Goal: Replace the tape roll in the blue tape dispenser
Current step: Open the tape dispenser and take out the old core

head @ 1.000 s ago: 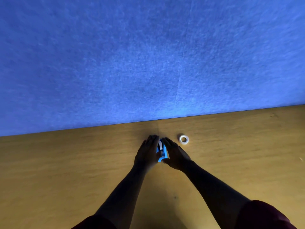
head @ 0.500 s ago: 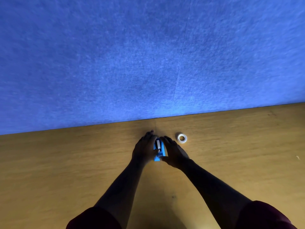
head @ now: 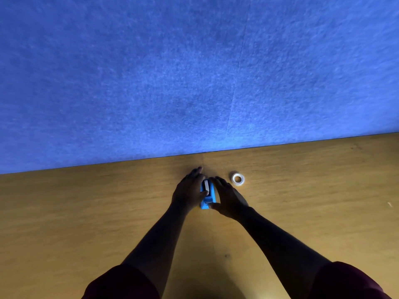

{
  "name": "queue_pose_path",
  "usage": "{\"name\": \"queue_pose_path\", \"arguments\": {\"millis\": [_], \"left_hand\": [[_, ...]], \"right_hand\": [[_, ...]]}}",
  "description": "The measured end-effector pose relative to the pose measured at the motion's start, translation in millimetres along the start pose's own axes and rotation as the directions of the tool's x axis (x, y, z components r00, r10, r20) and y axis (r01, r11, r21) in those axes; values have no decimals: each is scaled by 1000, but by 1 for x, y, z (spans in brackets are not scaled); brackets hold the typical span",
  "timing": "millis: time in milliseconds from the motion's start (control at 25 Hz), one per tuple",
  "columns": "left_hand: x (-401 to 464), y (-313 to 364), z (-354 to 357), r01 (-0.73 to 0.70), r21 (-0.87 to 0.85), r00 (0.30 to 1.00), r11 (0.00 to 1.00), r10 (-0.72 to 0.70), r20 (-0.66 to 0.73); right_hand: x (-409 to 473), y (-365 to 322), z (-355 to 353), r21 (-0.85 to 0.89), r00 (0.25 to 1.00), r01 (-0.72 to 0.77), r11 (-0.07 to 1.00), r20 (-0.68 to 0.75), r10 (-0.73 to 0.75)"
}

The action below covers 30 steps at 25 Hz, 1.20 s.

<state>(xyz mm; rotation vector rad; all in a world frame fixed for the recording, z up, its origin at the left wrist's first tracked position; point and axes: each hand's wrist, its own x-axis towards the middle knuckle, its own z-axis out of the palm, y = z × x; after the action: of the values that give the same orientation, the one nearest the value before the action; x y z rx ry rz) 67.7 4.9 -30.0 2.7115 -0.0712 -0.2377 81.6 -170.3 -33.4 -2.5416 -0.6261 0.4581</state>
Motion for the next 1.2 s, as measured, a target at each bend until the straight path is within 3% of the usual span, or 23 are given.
{"name": "queue_pose_path", "arguments": {"millis": [640, 800, 1000, 1200], "left_hand": [[-13, 2, -3, -40, -6, 992, 999, 39, -116], [-24, 5, -4, -47, -21, 989, 999, 44, -138], [-36, 15, -9, -63, -129, 980, 990, 37, -198], [-45, 23, -4, -92, -165, 973, 982, 53, -224]], "right_hand": [[0, -2, -2, 28, 1000, 9, 1000, -9, -9], [-6, -1, -4, 128, 1000, 7, 992, 1, -7], [-18, -5, -11, 232, 996, 28, 972, -86, -8], [-21, -15, -13, 523, 989, -37, 851, -104, 107]]}}
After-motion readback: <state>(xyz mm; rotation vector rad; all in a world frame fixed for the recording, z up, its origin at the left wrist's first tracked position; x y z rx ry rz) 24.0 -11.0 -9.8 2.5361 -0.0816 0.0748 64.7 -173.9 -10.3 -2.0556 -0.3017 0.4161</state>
